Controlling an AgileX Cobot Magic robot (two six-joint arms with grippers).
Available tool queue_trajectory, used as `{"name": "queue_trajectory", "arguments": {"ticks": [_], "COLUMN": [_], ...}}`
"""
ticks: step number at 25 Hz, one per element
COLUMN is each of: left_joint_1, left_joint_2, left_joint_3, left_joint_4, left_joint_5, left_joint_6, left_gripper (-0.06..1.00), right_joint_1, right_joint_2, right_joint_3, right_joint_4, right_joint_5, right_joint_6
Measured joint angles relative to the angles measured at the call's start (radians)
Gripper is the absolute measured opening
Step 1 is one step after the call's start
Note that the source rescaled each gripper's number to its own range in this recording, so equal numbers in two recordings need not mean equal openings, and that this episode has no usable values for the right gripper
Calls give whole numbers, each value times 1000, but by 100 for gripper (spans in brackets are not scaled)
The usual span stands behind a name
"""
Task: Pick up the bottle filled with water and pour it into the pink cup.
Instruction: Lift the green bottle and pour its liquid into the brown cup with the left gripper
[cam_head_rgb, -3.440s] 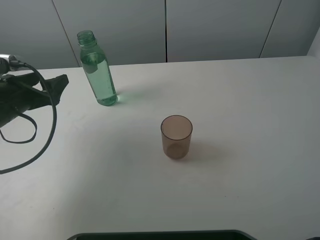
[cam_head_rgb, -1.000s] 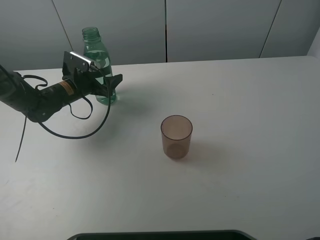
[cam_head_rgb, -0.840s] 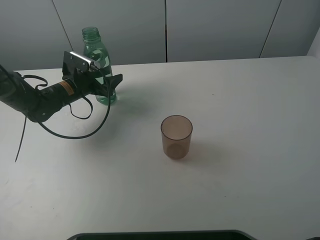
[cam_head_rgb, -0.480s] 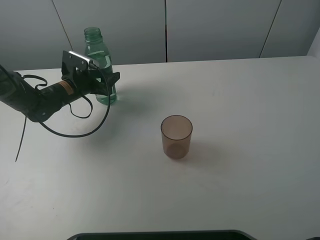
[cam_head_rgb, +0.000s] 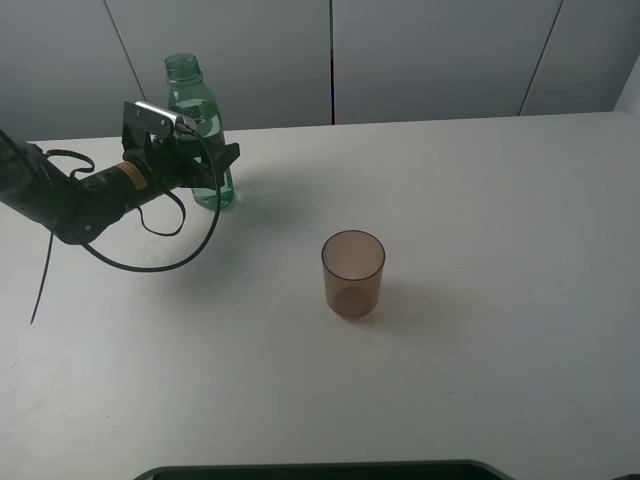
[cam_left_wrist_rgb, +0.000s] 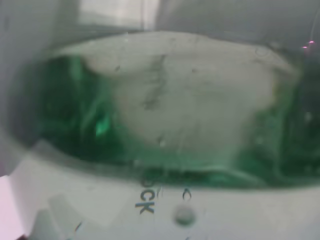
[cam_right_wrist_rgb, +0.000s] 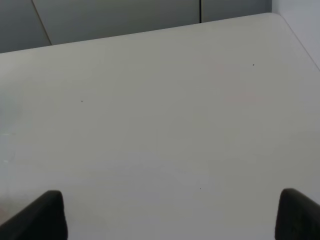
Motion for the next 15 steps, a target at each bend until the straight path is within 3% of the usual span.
{"name": "queue_trajectory", "arguments": {"ticks": [15], "left_joint_1": [0], "left_joint_2": [0], "left_joint_3": [0], "left_joint_4": [45], "left_joint_5": [-4], "left_joint_6": [-2], "left_gripper": [1], "right_joint_1": [0], "right_joint_2": [0], "right_joint_3": [0], "right_joint_4": [0], "right_joint_5": [0], "right_joint_6": [0]}}
